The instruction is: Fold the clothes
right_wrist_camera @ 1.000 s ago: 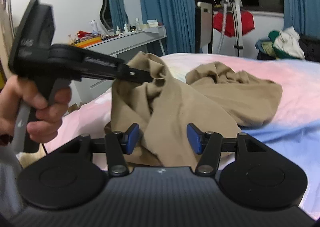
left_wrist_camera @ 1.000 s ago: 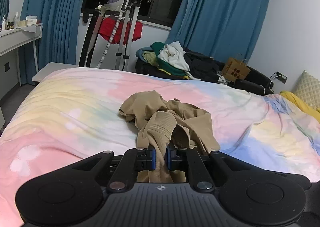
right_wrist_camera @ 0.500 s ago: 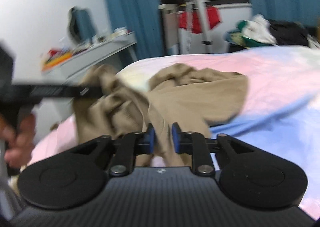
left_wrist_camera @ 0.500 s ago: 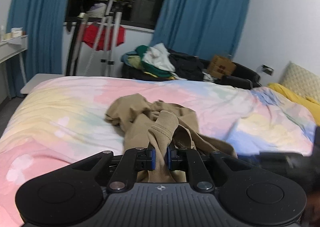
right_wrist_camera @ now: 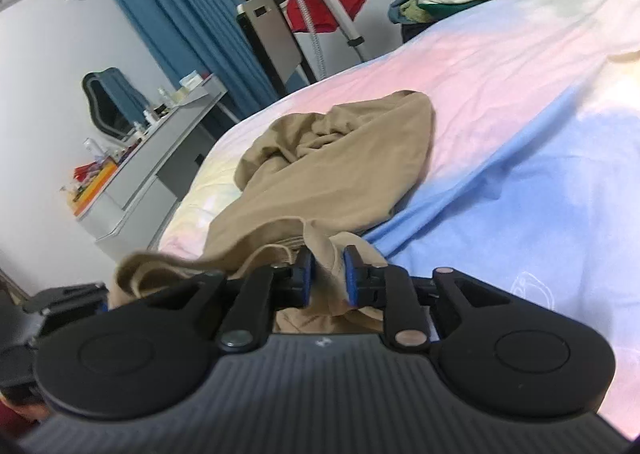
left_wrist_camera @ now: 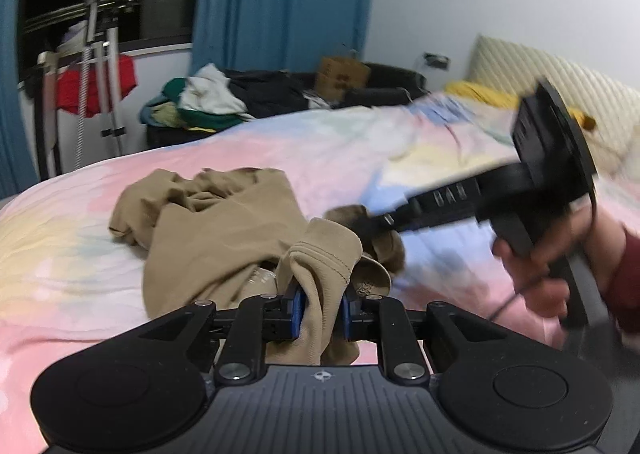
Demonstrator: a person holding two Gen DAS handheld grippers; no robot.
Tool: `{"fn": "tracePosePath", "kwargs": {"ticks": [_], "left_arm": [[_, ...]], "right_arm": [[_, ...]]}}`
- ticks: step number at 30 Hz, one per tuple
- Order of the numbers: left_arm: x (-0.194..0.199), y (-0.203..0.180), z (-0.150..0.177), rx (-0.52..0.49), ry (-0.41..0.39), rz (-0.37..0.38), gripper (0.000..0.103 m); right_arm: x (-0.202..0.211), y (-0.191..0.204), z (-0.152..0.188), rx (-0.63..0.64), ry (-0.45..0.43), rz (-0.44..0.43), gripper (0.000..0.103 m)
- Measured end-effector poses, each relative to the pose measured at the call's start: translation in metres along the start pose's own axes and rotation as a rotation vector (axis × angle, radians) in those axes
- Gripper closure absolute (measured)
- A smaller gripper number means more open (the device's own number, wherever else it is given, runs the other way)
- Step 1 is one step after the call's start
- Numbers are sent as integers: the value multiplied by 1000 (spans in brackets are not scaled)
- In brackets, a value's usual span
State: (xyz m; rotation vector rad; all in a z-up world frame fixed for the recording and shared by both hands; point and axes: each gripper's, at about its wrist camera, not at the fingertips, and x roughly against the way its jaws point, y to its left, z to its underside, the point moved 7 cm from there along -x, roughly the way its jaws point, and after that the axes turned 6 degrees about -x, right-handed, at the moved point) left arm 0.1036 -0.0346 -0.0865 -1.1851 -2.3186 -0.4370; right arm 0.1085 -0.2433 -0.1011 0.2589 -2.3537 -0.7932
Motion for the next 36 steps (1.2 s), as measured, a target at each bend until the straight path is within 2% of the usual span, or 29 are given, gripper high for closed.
{"fn": "tracePosePath", "kwargs": {"ticks": [4, 9, 13, 18, 20, 21, 22, 24, 25, 26, 28, 31, 33, 35, 36], "left_arm": [[-4, -8, 6, -48, 18, 34, 85], [-9, -9, 10, -76, 36, 40, 85], [-11, -6, 11, -71, 39, 43, 84], [-14, -8, 13, -90, 46, 41, 83], [-16, -8, 13, -90, 49, 38, 82], [-17, -7, 13, -88, 50, 37, 82], [-16, -7, 13, -85, 51, 35, 81], [-15, -7, 13, -77, 59, 24, 78], [-14, -8, 13, -71, 65, 15, 70], [-12, -7, 12, -58, 62, -1, 56], [-2, -14, 7, -30, 32, -9, 44], [13, -25, -4, 4, -35, -4, 35], [14, -29, -12, 22, -78, -40, 27], [15, -32, -20, 40, -121, -76, 25], [9, -32, -20, 73, -114, -86, 25]], "right_arm": [[3, -3, -3, -2, 1, 15, 46], [2, -11, 1, -6, 46, 58, 46], [-3, -9, 8, 39, 119, 54, 47], [-15, -21, 16, 53, 138, 153, 46], [-19, -25, 20, 60, 145, 190, 49], [-19, -25, 21, 69, 145, 197, 55], [-19, -24, 21, 76, 139, 201, 67], [-13, -20, 16, 75, 91, 187, 85], [-10, -18, 14, 75, 67, 179, 88], [-7, -16, 11, 74, 44, 172, 90], [1, -11, 5, 73, -8, 154, 92], [22, 4, -7, 77, -113, 90, 92], [35, 14, -11, 98, -162, 60, 93], [42, 21, -12, 119, -188, 34, 94], [45, 24, -12, 126, -198, 19, 95]]}}
